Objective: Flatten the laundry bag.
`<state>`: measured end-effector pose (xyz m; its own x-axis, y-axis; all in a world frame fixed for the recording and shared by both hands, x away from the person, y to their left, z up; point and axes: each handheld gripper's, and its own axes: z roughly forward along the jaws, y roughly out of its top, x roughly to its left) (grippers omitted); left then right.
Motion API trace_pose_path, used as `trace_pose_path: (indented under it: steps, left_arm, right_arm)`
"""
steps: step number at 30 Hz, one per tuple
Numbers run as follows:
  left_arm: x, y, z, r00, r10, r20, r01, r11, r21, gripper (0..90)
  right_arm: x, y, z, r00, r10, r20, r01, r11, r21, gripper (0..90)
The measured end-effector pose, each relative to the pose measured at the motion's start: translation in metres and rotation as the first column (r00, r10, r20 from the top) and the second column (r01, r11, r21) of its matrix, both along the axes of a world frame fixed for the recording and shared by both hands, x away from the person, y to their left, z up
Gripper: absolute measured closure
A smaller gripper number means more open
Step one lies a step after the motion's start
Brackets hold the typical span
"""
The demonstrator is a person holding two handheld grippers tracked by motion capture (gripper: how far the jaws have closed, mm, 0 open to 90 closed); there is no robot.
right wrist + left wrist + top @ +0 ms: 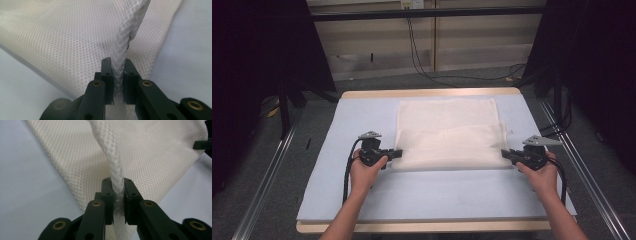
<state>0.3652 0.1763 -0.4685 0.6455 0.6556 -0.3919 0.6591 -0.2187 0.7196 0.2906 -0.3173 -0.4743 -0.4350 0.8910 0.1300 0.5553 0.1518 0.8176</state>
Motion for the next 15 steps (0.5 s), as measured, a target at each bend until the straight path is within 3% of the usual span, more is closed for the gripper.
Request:
trace_pose_path:
  steps: [5,10,15]
  left_arm:
    - [-0.015,0.003,0.0,0.9997,-0.022,0.01,0.021,0.9997,0.013,82.5]
    - [-0.031,0.006,-0.002,0.9985,-0.052,0.02,0.051,0.9979,0.039,82.5]
    - [-0.042,0.01,-0.003,0.9982,-0.055,0.023,0.054,0.9983,0.023,82.1]
  right_arm:
    - [-0.015,-0.004,-0.002,0.9992,0.04,-0.005,-0.04,0.999,-0.003,82.7]
    - [-0.029,-0.005,-0.006,0.9956,0.093,-0.017,-0.093,0.995,-0.044,81.5]
    - [-0.039,-0.007,-0.01,0.9928,0.119,-0.016,-0.119,0.992,-0.037,80.6]
